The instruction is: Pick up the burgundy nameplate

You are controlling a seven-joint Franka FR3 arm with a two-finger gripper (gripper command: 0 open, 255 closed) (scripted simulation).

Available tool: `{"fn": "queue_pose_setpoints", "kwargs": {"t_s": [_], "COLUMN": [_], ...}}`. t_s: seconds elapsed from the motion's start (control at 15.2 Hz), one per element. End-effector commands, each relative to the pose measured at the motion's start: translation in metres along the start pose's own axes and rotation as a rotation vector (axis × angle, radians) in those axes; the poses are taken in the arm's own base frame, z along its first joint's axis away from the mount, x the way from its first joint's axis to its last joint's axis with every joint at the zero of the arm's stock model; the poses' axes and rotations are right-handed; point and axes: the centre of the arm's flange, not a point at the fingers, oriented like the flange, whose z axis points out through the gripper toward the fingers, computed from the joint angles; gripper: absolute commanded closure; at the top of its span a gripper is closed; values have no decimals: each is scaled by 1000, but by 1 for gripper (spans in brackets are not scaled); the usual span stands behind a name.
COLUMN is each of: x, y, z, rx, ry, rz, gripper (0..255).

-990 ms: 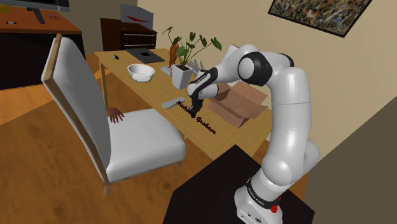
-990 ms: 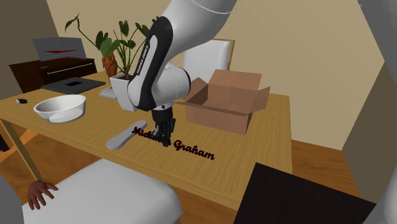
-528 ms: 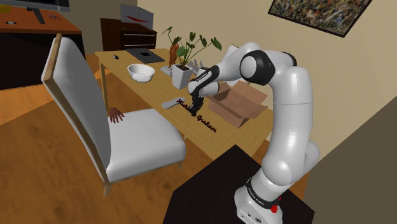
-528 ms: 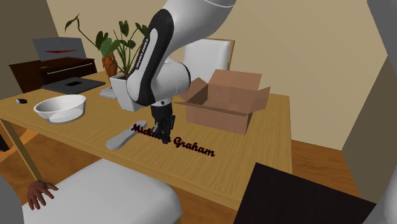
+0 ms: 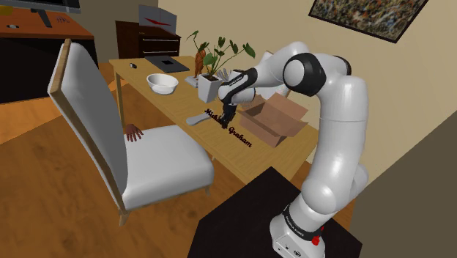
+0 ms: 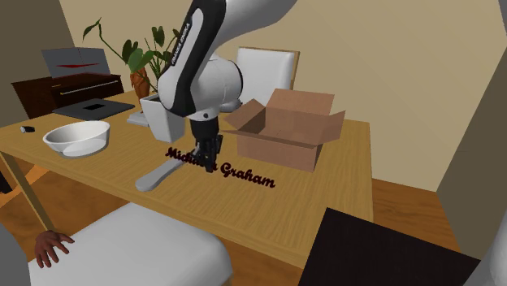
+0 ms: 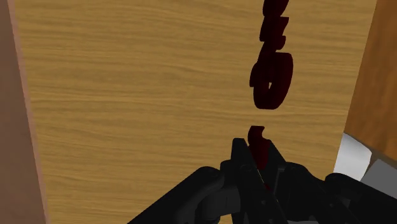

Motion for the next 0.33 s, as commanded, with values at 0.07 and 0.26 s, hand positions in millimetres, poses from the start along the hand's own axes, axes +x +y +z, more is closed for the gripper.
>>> {"fn": "queue_pose_setpoints", "kwargs": {"t_s": [0.07,0.26], "x": [-1,-1], "y": [0,1], "z": [-15,-22], "rx": [0,0], "ry": [0,0], "rz": [0,0], "gripper": [255,255]}}
